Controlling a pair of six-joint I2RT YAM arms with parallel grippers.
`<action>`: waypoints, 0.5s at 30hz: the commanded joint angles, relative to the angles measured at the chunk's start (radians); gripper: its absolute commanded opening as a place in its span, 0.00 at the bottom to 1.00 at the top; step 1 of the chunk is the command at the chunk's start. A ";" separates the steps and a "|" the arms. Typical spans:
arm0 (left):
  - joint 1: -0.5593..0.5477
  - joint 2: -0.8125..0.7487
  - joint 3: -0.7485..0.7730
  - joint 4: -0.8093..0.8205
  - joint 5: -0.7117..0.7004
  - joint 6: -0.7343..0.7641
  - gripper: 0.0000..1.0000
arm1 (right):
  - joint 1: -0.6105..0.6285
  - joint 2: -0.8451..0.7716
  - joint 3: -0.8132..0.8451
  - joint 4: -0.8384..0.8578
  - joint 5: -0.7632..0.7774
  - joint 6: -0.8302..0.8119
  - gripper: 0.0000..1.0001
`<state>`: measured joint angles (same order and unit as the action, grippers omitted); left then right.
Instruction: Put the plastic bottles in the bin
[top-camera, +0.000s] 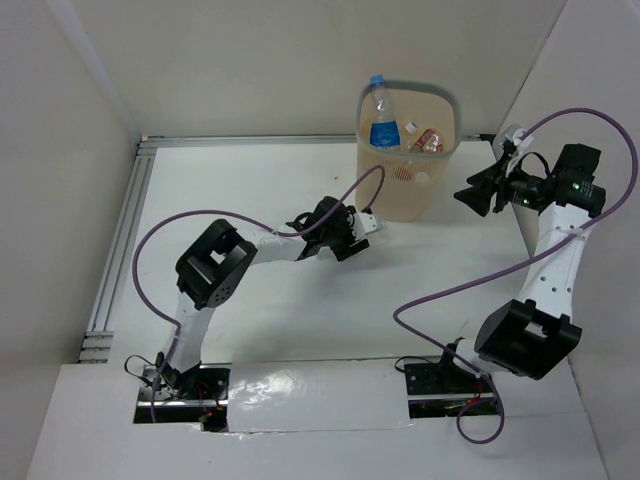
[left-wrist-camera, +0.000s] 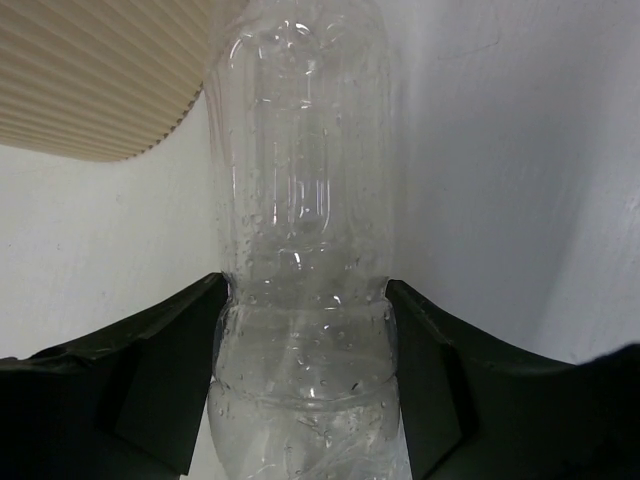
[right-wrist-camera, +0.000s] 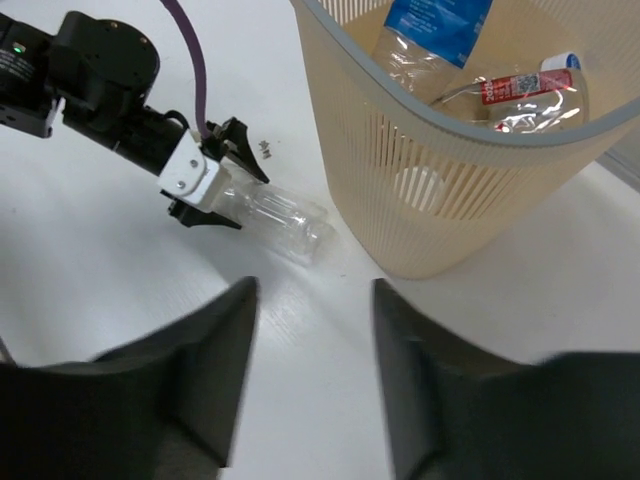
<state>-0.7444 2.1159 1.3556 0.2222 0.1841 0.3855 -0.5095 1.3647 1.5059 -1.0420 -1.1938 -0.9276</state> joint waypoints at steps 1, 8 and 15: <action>0.005 0.013 0.033 0.020 -0.008 -0.014 0.76 | -0.001 -0.048 -0.010 -0.004 -0.030 0.004 0.62; -0.004 -0.066 -0.031 -0.006 -0.032 -0.103 0.48 | -0.001 -0.067 -0.019 -0.035 -0.021 -0.034 0.56; -0.041 -0.391 -0.184 0.051 -0.017 -0.177 0.35 | -0.001 -0.076 -0.033 -0.035 -0.001 -0.005 0.35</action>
<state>-0.7582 1.9095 1.1725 0.2008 0.1356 0.2581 -0.5095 1.3251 1.4891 -1.0592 -1.1896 -0.9432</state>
